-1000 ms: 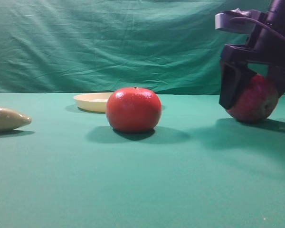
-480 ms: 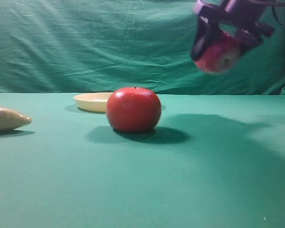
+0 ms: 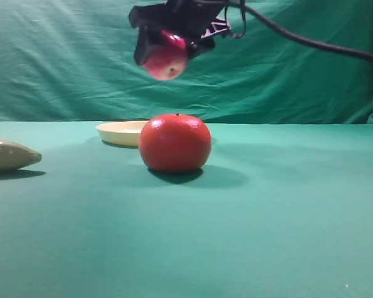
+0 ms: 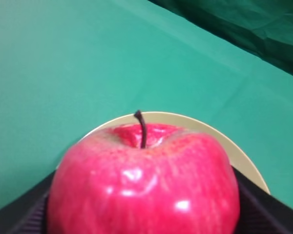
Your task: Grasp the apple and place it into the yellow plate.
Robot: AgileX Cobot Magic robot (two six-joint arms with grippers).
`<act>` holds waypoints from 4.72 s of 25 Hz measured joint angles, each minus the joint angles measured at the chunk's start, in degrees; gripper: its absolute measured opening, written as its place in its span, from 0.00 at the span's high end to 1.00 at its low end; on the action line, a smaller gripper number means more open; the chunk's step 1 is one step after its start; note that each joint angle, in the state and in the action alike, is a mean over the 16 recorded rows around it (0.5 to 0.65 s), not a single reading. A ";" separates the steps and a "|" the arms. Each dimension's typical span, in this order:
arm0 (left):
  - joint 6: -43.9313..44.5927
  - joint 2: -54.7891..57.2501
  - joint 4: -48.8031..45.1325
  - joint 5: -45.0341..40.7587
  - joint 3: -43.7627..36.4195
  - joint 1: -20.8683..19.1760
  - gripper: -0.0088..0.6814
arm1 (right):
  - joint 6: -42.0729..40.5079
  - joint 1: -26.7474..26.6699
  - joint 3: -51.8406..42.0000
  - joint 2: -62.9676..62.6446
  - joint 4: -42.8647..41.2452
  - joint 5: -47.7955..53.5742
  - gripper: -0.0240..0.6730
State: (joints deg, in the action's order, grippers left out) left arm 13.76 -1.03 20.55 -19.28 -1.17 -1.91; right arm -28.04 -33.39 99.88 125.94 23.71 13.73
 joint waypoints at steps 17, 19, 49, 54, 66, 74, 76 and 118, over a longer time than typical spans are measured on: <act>0.00 0.00 0.00 0.00 0.00 0.00 0.76 | 0.38 5.30 0.96 -13.57 -1.77 14.05 0.48; 0.00 0.00 0.00 0.00 0.00 0.00 0.76 | 1.01 6.23 0.98 -16.85 -2.35 17.88 0.60; 0.00 0.00 0.00 0.00 0.00 0.00 0.76 | 8.31 8.07 -51.19 -85.45 -6.21 18.06 0.97; 0.00 0.00 0.00 0.00 0.00 0.00 0.76 | 8.39 8.07 -59.65 -96.09 -6.30 16.56 0.97; 0.00 0.00 0.00 0.00 0.00 0.00 0.76 | 8.52 8.16 -66.42 -105.44 -7.75 17.46 0.97; 0.00 0.00 0.00 0.00 0.00 0.00 0.76 | 9.64 11.92 -69.69 -108.18 -8.80 17.02 0.97; 0.00 0.00 0.00 0.00 0.00 0.00 0.76 | 10.03 13.71 -71.62 -109.72 -8.91 16.51 0.97; 0.00 0.00 0.00 0.00 0.00 0.00 0.76 | 12.52 28.39 -101.44 -126.62 -11.18 7.93 0.97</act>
State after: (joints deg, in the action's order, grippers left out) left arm 13.76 -1.03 20.55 -19.28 -1.17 -1.91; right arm -15.52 -5.01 -1.56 -0.68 12.53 21.67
